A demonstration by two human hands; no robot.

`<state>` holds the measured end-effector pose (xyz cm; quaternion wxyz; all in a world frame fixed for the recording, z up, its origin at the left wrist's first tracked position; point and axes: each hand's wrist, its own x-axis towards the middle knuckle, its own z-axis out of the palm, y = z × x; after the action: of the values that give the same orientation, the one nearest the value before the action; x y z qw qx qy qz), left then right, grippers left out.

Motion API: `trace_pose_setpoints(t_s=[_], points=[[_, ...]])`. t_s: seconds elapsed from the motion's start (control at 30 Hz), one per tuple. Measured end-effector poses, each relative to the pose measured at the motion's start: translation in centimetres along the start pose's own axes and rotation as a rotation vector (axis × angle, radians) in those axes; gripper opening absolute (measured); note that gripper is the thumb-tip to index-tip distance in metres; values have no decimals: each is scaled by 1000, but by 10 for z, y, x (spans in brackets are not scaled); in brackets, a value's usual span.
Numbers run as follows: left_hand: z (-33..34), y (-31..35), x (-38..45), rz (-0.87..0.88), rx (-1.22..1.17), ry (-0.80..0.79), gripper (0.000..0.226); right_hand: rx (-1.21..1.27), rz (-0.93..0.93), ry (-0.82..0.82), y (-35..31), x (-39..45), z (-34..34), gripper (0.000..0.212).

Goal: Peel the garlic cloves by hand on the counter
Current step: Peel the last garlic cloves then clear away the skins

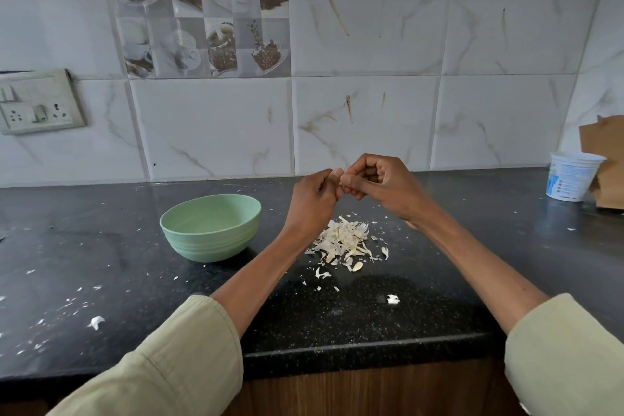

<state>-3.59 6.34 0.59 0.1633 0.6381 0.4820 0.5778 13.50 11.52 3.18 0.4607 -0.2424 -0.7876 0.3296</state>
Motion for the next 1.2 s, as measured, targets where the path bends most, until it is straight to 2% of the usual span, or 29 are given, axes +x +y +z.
trace_pose_setpoints(t_s=[0.1, 0.23, 0.33, 0.4, 0.5, 0.57, 0.7, 0.8, 0.93, 1.03, 1.2], points=[[0, 1, 1, 28, 29, 54, 43, 59, 53, -48, 0, 0, -1, 18], [1, 4, -1, 92, 41, 52, 43, 384, 248, -158, -3, 0, -5, 22], [1, 4, 1, 98, 51, 41, 45, 464, 275, -167, -3, 0, -7, 22], [2, 3, 1, 78, 93, 64, 46, 407, 243, -130, -3, 0, -5, 17], [4, 2, -1, 32, 329, 176, 46, 145, 140, -43, -1, 0, -1, 16], [6, 2, -3, 34, 417, 232, 46, 88, 100, -25, -1, 1, 1, 14], [2, 2, 2, 118, 181, 107, 45, 327, 221, -113, -3, 0, -7, 18], [0, 2, 1, 70, -22, -8, 44, 487, 314, -169, -3, -1, -11, 25], [0, 2, 2, 14, -128, -63, 48, 537, 315, -167, -2, 1, -13, 30], [1, 2, 3, 10, -91, -26, 48, 428, 246, -100, -1, 1, -9, 25], [1, -6, 6, 30, 138, 92, 51, -206, -73, 67, 3, 2, -1, 10]])
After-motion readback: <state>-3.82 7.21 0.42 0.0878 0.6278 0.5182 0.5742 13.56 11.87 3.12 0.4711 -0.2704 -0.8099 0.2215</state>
